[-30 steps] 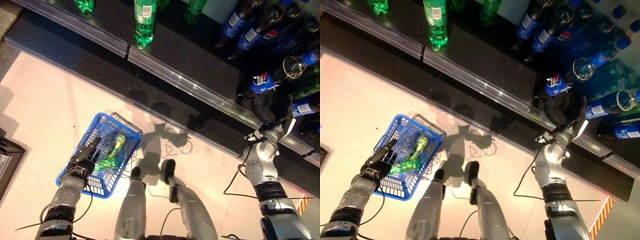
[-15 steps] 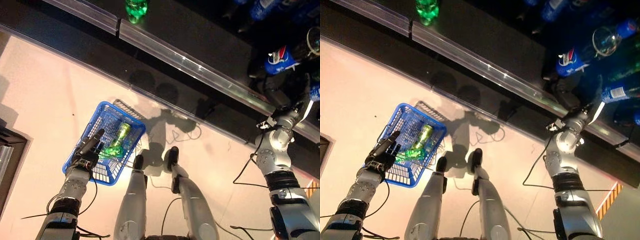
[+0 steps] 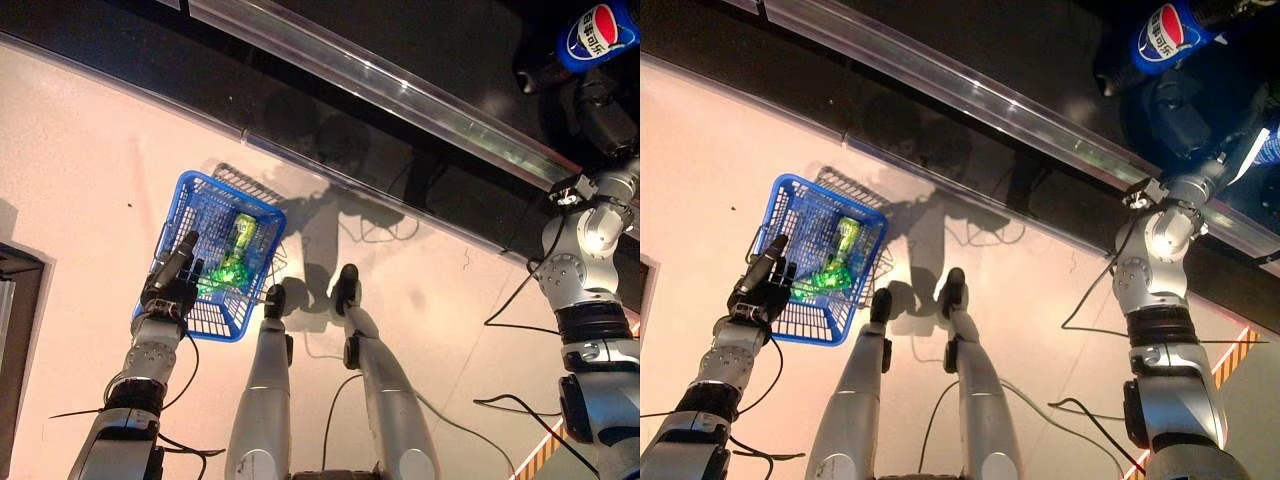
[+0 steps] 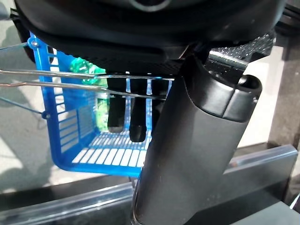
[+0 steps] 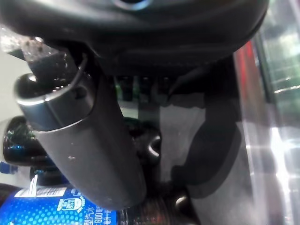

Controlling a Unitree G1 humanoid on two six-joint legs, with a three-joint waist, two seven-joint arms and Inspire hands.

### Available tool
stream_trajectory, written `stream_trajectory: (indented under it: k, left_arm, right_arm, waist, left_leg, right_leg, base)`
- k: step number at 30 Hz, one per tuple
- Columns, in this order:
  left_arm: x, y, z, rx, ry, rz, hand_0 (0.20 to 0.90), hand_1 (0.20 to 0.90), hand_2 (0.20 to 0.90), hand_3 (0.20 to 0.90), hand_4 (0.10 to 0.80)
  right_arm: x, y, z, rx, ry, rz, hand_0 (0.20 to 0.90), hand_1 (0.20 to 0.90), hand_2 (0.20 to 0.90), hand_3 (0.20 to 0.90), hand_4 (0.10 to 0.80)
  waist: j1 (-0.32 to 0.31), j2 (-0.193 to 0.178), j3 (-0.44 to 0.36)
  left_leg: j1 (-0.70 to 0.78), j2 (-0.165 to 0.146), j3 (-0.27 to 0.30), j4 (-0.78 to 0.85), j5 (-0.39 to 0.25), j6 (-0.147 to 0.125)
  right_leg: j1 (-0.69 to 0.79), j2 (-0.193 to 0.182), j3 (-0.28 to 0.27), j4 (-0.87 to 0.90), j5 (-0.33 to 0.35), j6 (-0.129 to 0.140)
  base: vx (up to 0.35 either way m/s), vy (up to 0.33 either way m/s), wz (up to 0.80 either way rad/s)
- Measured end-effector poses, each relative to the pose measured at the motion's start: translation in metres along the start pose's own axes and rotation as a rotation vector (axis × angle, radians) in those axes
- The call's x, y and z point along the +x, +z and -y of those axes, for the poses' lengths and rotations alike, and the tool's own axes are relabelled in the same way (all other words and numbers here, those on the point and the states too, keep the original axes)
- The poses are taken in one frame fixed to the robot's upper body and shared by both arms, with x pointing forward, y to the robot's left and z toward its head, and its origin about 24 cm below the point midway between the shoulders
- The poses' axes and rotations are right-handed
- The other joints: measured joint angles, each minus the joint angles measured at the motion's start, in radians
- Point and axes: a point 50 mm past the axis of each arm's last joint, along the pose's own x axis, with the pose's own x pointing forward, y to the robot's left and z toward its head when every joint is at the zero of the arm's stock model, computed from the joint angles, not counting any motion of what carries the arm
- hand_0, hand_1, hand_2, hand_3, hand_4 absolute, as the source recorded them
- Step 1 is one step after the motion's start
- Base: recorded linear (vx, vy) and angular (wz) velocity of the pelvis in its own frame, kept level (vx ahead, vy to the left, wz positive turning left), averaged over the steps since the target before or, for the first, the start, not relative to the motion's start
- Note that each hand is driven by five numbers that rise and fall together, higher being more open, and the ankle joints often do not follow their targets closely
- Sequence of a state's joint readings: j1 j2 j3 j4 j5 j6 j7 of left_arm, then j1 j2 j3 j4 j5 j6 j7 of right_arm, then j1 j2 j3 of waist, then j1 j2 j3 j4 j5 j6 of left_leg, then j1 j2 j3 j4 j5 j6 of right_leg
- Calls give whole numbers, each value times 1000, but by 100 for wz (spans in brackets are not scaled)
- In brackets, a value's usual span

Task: Pick up the drink and place into the basket.

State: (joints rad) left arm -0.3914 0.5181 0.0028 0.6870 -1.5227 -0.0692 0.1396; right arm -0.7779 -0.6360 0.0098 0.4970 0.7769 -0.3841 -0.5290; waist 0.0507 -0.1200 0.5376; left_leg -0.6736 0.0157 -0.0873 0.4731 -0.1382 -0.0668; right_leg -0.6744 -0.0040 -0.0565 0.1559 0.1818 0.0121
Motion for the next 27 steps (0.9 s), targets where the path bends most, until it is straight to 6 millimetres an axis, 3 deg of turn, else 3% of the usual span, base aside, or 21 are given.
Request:
stream_trajectory:
  k: [12, 27]
  left_arm:
    - [0, -21, 7, -31, -37, -17, 300, 300, 300, 200, 100]
    - [-5, -37, 3, -68, -25, -13, 300, 300, 300, 200, 100]
  right_arm:
    - [6, 10, -11, -12, 33, 41, 900, 900, 900, 900, 800]
    - [3, 15, -11, -238, 168, 61, 900, 900, 900, 900, 800]
  waist:
    - [1, 5, 1]
    - [-3, 7, 1]
  left_leg:
    - [-12, -19, 4, -1, 7, 3]
    - [-12, -25, 21, -2, 11, 6]
  right_leg:
    - [-54, -20, 7, 90, -40, -7]
    - [-79, -30, 16, 135, -62, -5]
  base:
    - [-16, 33, 2]
    - [-19, 29, -1]
